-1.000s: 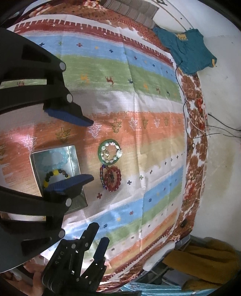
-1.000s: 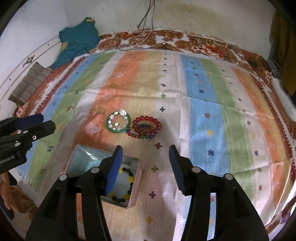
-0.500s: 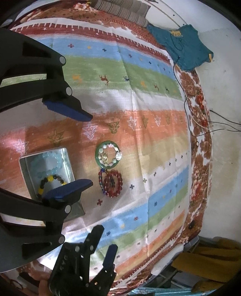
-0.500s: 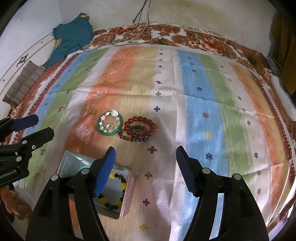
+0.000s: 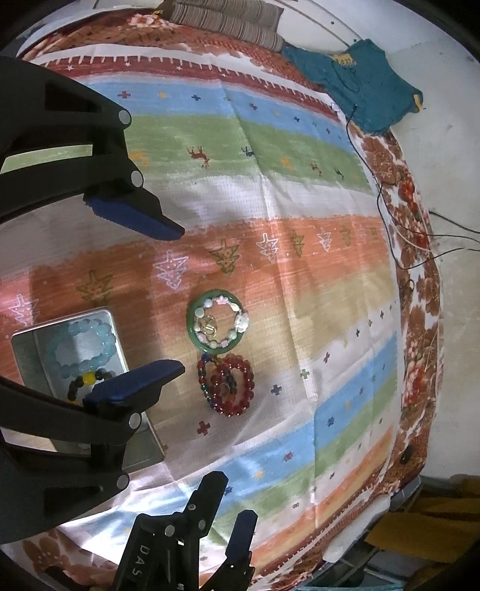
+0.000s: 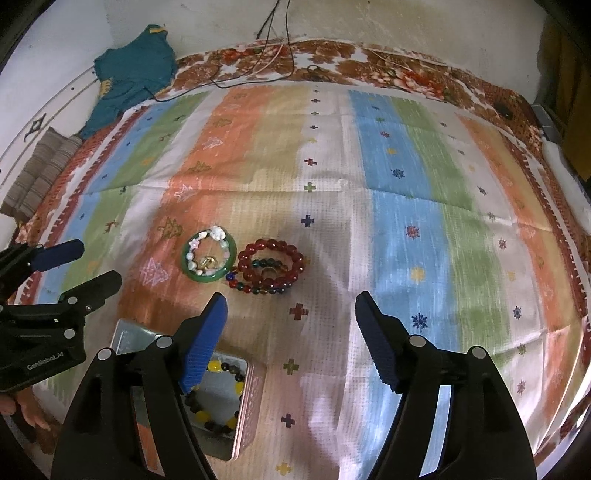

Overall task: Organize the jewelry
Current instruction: 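Move both tools back toward the remaining bracelets beside the tin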

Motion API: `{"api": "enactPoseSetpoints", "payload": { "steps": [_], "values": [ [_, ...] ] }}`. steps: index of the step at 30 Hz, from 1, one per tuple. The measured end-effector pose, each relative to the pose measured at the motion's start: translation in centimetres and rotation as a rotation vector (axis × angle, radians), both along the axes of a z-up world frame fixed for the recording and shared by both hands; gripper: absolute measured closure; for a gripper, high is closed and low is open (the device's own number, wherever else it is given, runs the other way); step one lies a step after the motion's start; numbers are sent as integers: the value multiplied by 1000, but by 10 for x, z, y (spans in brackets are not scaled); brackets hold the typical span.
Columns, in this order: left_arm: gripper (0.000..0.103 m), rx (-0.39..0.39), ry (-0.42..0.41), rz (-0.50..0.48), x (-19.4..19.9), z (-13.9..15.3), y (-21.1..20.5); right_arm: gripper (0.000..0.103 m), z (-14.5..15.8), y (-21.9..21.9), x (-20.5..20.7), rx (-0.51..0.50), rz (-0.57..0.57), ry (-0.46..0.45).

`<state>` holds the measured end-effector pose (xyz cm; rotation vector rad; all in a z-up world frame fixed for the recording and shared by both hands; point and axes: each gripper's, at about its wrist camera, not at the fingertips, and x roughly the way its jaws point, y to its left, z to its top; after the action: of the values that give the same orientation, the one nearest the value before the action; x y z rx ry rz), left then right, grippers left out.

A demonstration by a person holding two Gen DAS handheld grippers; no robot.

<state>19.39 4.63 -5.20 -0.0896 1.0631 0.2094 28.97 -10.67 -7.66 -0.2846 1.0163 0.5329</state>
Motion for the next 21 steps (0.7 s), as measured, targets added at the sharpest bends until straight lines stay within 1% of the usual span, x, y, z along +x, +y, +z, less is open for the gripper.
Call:
{"api": "enactPoseSetpoints", "payload": {
  "steps": [4,8,11,21],
  "values": [
    [36,-2,6,2,5,-3,2,31,-3,4,4,-10,5,3],
    [36,-6,-1,8,12,-6,3,31,-3,7,7,-20,3,-26],
    [35,-20,4,3,20,-10,4,31,-7,7,11,-26,4,-16],
    [34,-26,26,4,38,-27,14,31,-23,13,28,-60,-2,20]
  ]
}}
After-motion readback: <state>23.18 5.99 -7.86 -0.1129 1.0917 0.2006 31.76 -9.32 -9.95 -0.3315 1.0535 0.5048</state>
